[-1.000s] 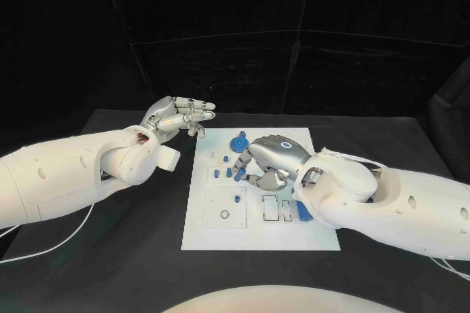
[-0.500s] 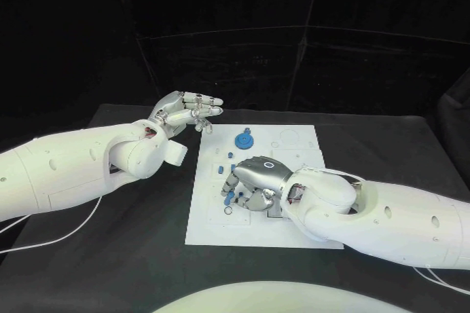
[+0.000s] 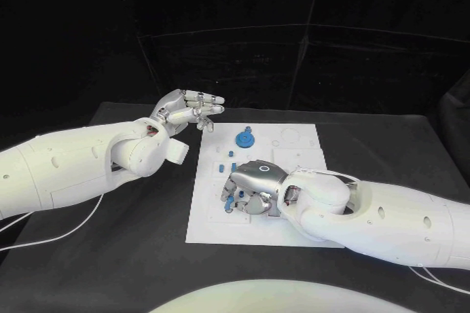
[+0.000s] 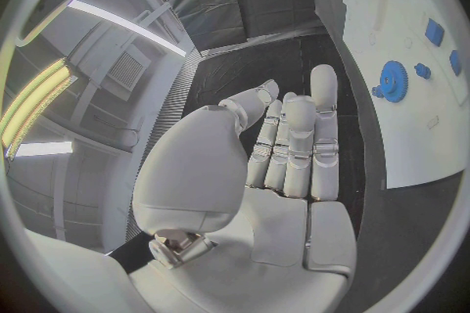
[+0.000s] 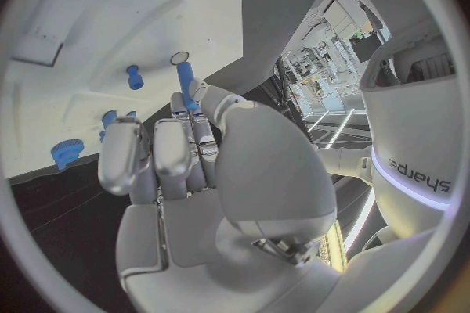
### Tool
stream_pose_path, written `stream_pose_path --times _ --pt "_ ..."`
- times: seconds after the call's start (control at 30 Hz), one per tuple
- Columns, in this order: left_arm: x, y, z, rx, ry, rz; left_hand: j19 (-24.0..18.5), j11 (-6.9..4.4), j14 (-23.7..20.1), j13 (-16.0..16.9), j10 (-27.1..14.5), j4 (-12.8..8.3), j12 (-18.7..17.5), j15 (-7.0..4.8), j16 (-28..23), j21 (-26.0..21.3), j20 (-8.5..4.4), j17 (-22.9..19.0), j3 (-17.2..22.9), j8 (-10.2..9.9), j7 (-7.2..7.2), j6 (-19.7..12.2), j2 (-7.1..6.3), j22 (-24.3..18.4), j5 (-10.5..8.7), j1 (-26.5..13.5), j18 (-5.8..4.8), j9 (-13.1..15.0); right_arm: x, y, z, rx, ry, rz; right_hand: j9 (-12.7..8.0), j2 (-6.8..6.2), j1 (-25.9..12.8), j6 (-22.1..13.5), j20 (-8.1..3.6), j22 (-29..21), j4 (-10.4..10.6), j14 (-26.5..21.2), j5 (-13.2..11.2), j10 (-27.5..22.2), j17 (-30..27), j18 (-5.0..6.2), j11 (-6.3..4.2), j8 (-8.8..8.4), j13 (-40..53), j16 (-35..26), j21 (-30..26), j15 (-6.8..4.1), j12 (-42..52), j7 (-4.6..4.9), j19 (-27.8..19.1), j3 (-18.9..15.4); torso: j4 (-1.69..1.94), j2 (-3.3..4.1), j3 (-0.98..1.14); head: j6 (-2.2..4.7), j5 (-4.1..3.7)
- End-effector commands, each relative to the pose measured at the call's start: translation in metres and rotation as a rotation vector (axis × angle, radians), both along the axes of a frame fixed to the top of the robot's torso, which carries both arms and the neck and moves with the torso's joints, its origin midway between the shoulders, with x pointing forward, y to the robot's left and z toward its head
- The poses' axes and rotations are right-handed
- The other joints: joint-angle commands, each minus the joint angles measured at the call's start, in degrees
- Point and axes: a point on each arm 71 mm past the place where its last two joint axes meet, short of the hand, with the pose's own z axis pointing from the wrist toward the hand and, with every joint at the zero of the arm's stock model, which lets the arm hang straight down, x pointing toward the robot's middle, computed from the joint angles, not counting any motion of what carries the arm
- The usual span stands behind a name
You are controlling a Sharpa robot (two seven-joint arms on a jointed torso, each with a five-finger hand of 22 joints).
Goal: Assemble the parts on the task board
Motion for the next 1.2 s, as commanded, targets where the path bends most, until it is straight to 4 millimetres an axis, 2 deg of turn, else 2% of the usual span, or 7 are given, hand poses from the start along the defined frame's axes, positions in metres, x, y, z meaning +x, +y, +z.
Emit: stream_pose_path --times 0.03,0.77,1.0,1.2 --pt "0.0002 -0.0013 0.0017 -0.010 -0.005 -0.008 -0.24 0.08 -0.36 -0.09 -0.12 0.04 0.26 0.02 -0.36 -0.25 0.10 -0.05 -0.31 0.19 0.35 0.03 0.37 -0.06 -0.09 0.12 0.81 -0.06 -0.0008 0.0011 -0.0021 -0.045 -0.007 0.019 -0.08 -0.22 -0.15 -0.19 0.21 -0.07 0.00 1.12 0.38 0.76 -0.05 -0.56 -0.51 -0.31 0.08 0.16 0.17 0.07 -0.09 0.32 0.10 0.26 0.02 0.04 -0.02 -0.09 -0.02" --pt "0.0000 -0.0011 0.0017 -0.010 -0.004 -0.009 -0.24 0.10 -0.40 -0.10 -0.17 0.00 0.31 0.03 -0.39 -0.28 0.11 -0.18 -0.34 0.20 0.37 0.00 0.38 -0.09 -0.09 0.16 0.82 -0.06 0.0002 0.0077 -0.0053 -0.100 -0.059 0.035 -0.07 -0.29 -0.29 -0.16 0.25 -0.17 -0.04 1.08 0.41 0.79 -0.19 -0.53 -0.50 -0.32 0.10 0.09 0.11 0.09 -0.17 0.33 0.00 0.24 0.00 0.03 -0.03 -0.32 0.15" --pt "-0.0001 -0.0009 0.0016 -0.010 -0.003 -0.009 -0.24 0.10 -0.40 -0.10 -0.17 0.00 0.31 0.03 -0.39 -0.28 0.11 -0.18 -0.34 0.20 0.37 0.00 0.38 -0.09 -0.09 0.16 0.82 -0.06 -0.0019 0.0100 -0.0085 -0.124 -0.062 0.045 -0.19 -1.12 -1.53 -0.74 0.46 -0.61 -0.06 0.86 0.68 0.25 -0.75 -0.40 -0.27 -0.74 0.02 -0.18 -0.16 0.30 -1.07 0.47 -0.49 -0.14 0.03 0.00 -0.06 -0.41 0.06" --pt "0.0000 -0.0006 0.0016 -0.009 -0.003 -0.009 -0.24 0.10 -0.40 -0.10 -0.17 0.00 0.31 0.03 -0.39 -0.28 0.11 -0.18 -0.34 0.20 0.37 0.00 0.38 -0.09 -0.09 0.16 0.82 -0.06 -0.0027 0.0108 -0.0086 -0.122 -0.070 0.051 -0.32 -2.53 -3.49 -1.86 0.74 -1.05 0.36 0.72 2.39 -0.53 -1.00 -0.29 0.01 -1.19 -0.03 -0.25 -0.46 0.60 -2.02 0.60 -0.96 -1.20 0.00 -0.05 -0.04 -0.40 0.03"
